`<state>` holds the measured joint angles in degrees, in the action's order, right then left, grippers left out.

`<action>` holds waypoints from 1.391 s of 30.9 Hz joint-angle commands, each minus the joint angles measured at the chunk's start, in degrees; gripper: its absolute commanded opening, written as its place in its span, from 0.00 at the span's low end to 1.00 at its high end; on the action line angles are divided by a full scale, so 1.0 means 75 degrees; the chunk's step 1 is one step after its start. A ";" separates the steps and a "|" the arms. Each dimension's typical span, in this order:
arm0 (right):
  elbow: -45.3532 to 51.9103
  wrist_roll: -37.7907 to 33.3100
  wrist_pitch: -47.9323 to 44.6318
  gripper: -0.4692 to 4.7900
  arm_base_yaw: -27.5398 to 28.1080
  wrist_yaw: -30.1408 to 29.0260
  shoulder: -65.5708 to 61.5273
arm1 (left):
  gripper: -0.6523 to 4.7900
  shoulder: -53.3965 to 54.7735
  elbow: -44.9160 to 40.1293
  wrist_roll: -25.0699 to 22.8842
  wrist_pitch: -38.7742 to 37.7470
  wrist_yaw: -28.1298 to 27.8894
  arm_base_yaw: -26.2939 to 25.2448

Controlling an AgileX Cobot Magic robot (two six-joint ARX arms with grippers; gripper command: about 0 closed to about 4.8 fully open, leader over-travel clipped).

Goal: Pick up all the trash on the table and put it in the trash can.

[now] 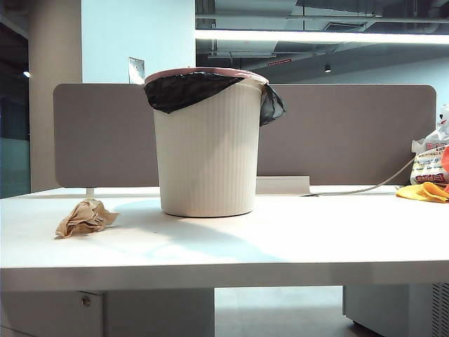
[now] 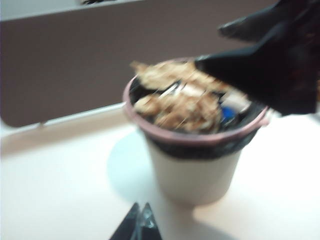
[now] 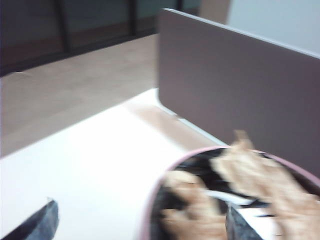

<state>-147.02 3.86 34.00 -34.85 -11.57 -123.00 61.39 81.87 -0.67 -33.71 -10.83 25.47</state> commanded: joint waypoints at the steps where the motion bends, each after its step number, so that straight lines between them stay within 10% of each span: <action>1: -0.0041 -0.0061 0.0670 0.89 -0.0431 -0.0015 0.0184 | 0.11 -0.0326 0.0020 -0.0052 -0.0740 -0.0079 0.0003; 8: -0.0026 0.0079 0.2200 0.89 -0.1265 -0.0023 0.0221 | 0.11 -0.1189 -0.0085 0.0210 -0.2521 0.0073 0.0006; 25: -0.0029 0.0428 0.5986 0.89 -0.1568 0.1341 0.3509 | 0.11 -0.1859 -0.0574 0.0280 -0.2261 0.0740 0.0009; 35: 0.0691 0.0230 0.6059 0.88 -0.1585 0.1367 0.5455 | 0.11 -0.1836 -0.1072 0.0551 -0.1918 0.0965 0.0012; 43: 0.4456 0.0370 0.4572 0.88 -0.1638 0.0866 0.6067 | 0.11 -0.1836 -0.1090 0.0551 -0.1571 0.0962 0.0012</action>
<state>-117.32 6.50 74.74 -47.05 -2.81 -78.48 47.72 73.65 3.31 -46.35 -3.84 25.52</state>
